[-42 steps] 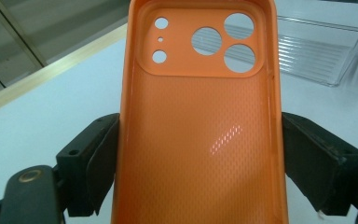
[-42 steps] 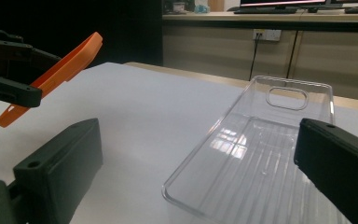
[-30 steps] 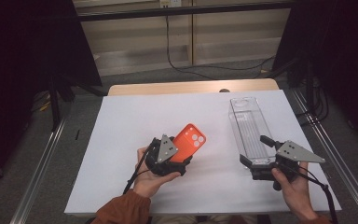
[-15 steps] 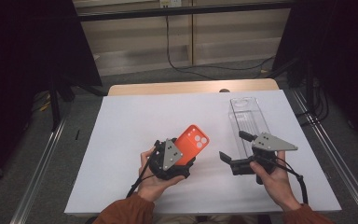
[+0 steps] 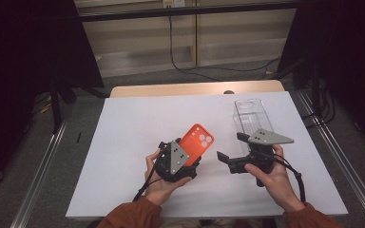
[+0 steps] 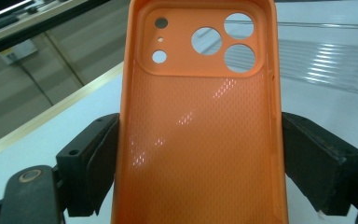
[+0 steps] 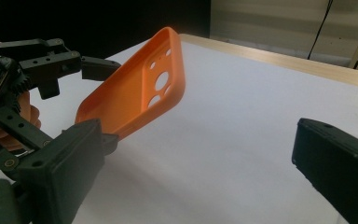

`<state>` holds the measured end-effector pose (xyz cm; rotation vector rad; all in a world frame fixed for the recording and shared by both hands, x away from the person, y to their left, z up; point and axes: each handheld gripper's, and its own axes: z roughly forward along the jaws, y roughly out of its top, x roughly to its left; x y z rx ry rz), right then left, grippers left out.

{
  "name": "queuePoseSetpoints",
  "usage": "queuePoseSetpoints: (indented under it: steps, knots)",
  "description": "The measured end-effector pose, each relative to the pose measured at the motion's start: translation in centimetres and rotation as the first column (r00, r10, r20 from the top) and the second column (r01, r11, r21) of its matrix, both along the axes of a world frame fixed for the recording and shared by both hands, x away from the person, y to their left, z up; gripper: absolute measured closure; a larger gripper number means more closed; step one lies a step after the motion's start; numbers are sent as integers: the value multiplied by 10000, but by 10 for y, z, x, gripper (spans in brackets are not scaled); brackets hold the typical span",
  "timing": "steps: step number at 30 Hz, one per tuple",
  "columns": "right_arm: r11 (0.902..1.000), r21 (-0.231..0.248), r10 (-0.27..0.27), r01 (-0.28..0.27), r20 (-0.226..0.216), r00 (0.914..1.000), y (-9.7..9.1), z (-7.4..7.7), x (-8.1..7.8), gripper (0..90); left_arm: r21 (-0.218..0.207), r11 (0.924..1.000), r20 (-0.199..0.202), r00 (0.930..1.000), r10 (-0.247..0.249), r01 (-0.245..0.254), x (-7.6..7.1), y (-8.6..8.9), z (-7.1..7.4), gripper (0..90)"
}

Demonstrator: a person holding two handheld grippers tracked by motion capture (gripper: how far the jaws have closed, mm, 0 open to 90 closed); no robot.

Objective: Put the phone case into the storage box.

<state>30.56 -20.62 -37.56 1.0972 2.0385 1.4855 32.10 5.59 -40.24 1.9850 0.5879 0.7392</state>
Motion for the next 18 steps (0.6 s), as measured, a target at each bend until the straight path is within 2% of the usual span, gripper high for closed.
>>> queuePoseSetpoints:
  steps: [3, 6, 10, 15, 18]
  knots:
    - [10000, -14, 52, -52, -49, 10000, 6, 3, 4, 12, -130, 9999, 166, 9998, 113, -111, 3, 0, 0, 164]
    - [9998, -178, -20, 23, 143, 9999, 11, 6, 7, 10, -186, 9997, 334, 9993, 149, -143, 4, -1, 0, 164]
    - [9984, -505, -234, 249, 302, 9993, 16, 13, 9, 12, 29, 10000, 645, 9979, 87, -89, 7, -4, 4, 164]
    - [9988, -405, -270, 265, -114, 9996, 15, 19, 13, 47, 83, 10000, 906, 9959, 38, -45, 7, -10, 5, 164]
    - [9981, -581, -248, 222, -439, 9987, 15, 21, 15, 67, 2, 10000, 922, 9957, 8, -8, 5, -13, 2, 164]
